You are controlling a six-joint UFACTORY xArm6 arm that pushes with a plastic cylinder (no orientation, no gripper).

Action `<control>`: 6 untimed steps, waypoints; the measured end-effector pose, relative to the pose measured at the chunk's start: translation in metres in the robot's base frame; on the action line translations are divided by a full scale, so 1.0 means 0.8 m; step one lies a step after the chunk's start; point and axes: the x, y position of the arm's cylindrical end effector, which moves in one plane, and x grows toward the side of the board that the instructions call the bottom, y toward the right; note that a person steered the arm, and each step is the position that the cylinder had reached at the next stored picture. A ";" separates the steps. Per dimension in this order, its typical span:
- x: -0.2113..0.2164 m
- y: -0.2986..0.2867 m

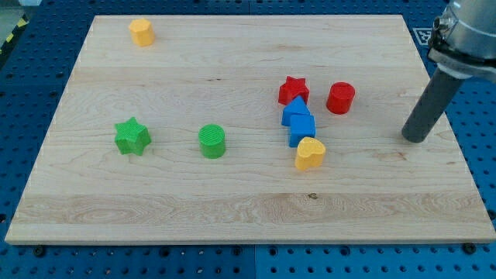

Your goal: Move the red circle into the red star

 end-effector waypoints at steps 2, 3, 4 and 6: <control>-0.053 -0.048; -0.064 -0.058; -0.078 -0.063; -0.089 -0.089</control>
